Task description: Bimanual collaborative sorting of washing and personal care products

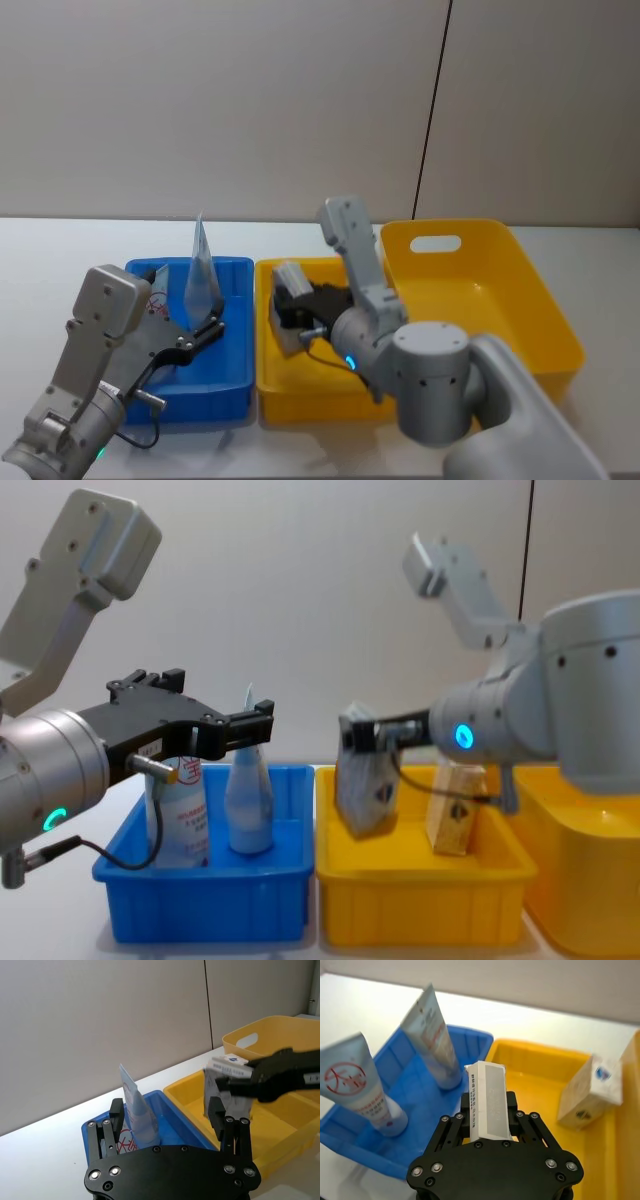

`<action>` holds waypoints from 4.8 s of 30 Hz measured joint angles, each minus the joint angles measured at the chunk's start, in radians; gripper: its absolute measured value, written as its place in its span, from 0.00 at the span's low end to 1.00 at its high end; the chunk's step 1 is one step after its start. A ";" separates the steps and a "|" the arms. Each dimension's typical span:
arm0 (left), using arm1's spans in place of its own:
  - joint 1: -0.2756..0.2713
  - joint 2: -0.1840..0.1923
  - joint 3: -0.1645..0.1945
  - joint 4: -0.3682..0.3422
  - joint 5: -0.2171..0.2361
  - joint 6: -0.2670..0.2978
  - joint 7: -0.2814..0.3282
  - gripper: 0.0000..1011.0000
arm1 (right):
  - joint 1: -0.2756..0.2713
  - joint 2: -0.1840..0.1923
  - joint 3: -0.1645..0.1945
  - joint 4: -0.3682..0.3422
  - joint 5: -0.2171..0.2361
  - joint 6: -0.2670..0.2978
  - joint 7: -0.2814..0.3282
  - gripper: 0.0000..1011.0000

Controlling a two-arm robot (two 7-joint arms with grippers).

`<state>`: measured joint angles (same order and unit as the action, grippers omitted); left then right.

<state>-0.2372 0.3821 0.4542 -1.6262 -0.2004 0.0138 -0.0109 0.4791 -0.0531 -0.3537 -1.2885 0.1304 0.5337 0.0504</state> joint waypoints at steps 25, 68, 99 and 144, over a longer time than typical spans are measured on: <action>0.000 0.000 0.000 0.000 0.000 0.000 0.000 0.99 | 0.091 0.215 0.015 -0.106 -0.094 0.035 0.119 0.35; 0.000 0.000 0.000 0.000 0.000 0.000 0.000 0.99 | 0.088 0.304 0.120 -0.136 -0.114 0.105 0.131 0.64; -0.027 -0.004 -0.064 0.037 -0.012 0.074 0.014 0.99 | 0.087 0.306 0.125 -0.140 -0.114 0.110 0.132 0.99; -0.167 -0.052 -0.090 0.294 -0.082 0.131 -0.186 0.99 | 0.087 0.306 0.125 -0.140 -0.114 0.110 0.132 0.99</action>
<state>-0.4040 0.3298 0.3641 -1.3318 -0.2820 0.1446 -0.1968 0.5664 0.2532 -0.2282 -1.4288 0.0162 0.6432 0.1821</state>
